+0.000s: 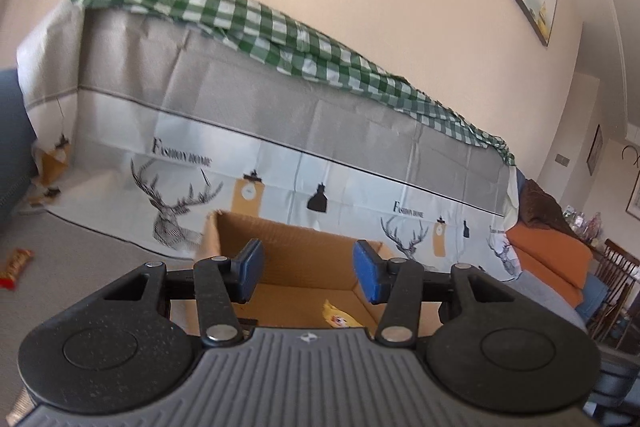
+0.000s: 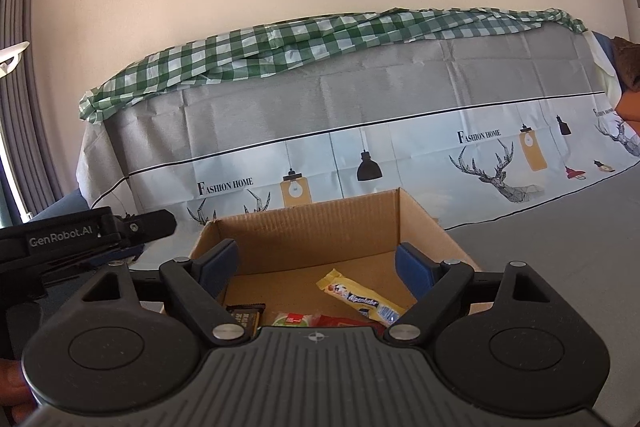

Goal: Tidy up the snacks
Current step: 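Move both grippers from the box back to the remaining snacks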

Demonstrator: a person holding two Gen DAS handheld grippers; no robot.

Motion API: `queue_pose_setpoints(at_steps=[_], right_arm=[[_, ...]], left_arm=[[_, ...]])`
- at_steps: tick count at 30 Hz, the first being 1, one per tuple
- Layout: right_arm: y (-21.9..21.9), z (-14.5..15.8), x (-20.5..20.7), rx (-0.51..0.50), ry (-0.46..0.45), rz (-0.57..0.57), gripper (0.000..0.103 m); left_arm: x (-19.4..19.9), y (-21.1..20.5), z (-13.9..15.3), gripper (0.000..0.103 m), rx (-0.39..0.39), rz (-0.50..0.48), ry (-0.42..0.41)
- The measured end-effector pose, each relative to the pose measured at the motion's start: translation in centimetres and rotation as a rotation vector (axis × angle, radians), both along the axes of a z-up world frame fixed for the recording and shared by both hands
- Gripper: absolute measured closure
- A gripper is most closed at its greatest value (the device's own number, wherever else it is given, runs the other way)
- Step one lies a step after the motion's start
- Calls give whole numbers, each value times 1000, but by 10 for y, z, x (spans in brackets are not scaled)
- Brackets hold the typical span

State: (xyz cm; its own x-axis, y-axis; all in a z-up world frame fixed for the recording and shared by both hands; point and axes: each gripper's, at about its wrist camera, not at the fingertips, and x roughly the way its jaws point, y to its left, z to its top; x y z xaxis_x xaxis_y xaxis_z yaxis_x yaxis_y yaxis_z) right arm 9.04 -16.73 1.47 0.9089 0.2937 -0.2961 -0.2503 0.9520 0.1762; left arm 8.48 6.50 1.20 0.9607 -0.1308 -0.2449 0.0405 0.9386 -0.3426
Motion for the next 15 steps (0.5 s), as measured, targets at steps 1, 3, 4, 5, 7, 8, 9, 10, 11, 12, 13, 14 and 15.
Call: queue_pose_setpoints(at_steps=[1, 3, 4, 5, 7, 8, 9, 10, 11, 12, 13, 14, 15], right_arm=[[4, 1, -1, -2, -1, 2, 17], [10, 1, -5, -5, -7, 8, 18], [13, 2, -8, -7, -13, 12, 20], [17, 2, -11, -9, -17, 17, 22], [22, 3, -15, -12, -23, 29, 32], [25, 4, -16, -9, -24, 38, 35], [28, 4, -17, -5, -23, 48, 44], [29, 4, -19, 3, -21, 60, 51], [31, 4, -20, 10, -19, 71, 54], [33, 4, -22, 16, -18, 79, 57], [34, 4, -23, 20, -15, 86, 59], [36, 4, -24, 23, -12, 91, 60], [38, 4, -24, 25, -8, 96, 61]], left_arm=[[-6, 2, 1, 49, 22, 8, -8], [-17, 4, 5, 49, 74, 24, -19], [-23, 6, 7, 49, 98, 25, -23], [-28, 8, 10, 49, 123, 23, -25], [-35, 18, 16, 49, 165, 6, -9], [-38, 26, 18, 49, 183, -7, 7], [-41, 35, 21, 50, 205, -19, 29], [-43, 44, 25, 50, 225, -26, 48], [-46, 54, 27, 51, 238, -20, 62], [-49, 66, 30, 55, 240, -4, 71], [-53, 78, 32, 56, 228, 18, 78], [-57, 89, 32, 58, 205, 43, 85], [-62, 99, 30, 60, 170, 70, 101]])
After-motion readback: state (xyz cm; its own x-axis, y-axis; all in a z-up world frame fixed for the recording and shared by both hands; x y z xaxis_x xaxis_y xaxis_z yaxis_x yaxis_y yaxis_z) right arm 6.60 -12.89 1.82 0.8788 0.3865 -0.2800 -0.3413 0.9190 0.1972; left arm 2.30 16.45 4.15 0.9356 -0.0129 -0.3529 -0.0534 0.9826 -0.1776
